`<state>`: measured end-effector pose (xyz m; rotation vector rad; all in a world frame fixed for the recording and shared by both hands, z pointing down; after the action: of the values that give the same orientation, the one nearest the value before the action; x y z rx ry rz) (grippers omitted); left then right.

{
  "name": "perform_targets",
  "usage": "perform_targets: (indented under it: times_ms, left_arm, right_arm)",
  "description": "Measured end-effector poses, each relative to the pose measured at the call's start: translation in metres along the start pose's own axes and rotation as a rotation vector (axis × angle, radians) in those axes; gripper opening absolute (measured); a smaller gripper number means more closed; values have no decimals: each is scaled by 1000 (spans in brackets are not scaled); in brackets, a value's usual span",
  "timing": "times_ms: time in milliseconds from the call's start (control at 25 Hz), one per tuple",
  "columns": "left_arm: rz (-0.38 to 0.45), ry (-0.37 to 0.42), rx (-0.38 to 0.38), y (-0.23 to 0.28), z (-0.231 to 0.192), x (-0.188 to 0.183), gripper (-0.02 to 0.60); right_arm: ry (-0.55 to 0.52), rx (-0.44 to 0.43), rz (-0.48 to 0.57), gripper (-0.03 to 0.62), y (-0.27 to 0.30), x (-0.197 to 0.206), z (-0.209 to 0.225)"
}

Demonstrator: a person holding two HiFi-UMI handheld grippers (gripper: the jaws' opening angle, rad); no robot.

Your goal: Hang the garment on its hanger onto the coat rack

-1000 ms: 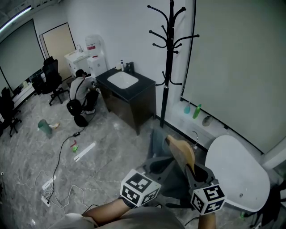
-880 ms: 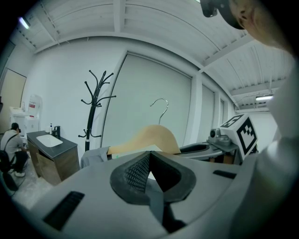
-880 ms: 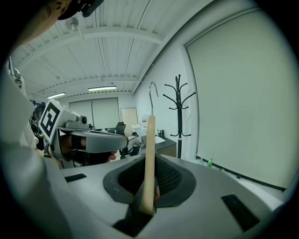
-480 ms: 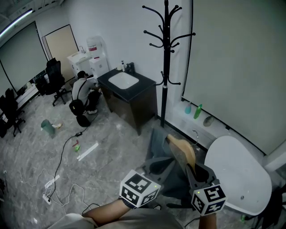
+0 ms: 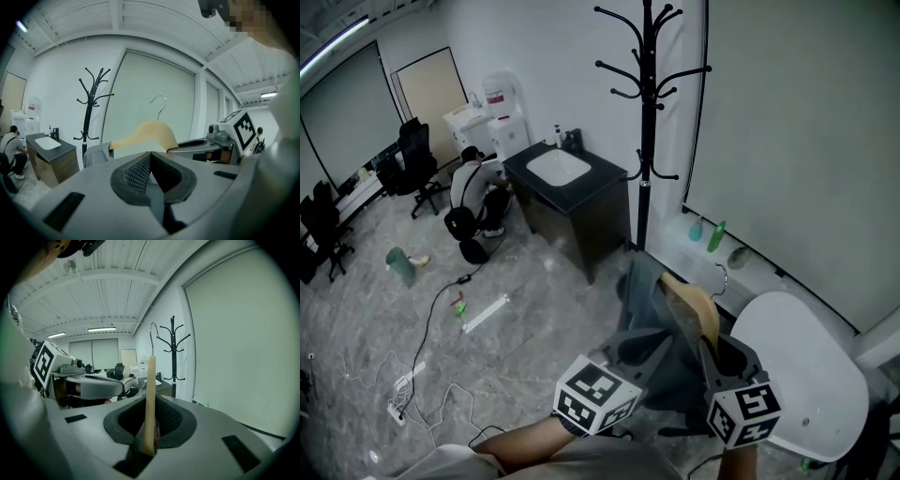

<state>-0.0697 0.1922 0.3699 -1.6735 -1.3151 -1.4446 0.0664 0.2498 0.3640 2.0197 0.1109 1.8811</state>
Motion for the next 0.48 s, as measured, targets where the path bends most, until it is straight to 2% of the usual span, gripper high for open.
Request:
perform_targets:
  times_ms: [200,480]
  left_arm:
    - [8,6,10,29,-34,-7,5]
    - [20,15,43,87,-112,-44,5]
  right_arm:
    - [-5,30,1,63,32,-8,24]
    - [8,95,-4,63,105,-35,75]
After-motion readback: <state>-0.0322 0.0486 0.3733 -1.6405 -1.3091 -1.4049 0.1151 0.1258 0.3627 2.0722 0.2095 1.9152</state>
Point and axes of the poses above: the fingertips, and each gripper's own axes: y forward along the fingers, z to its right, x out of its underside, the point moved 7 cm from there along -y, backward along the fingers, and after that the axes turned 4 degrees about -y, right-handed, at the moved point
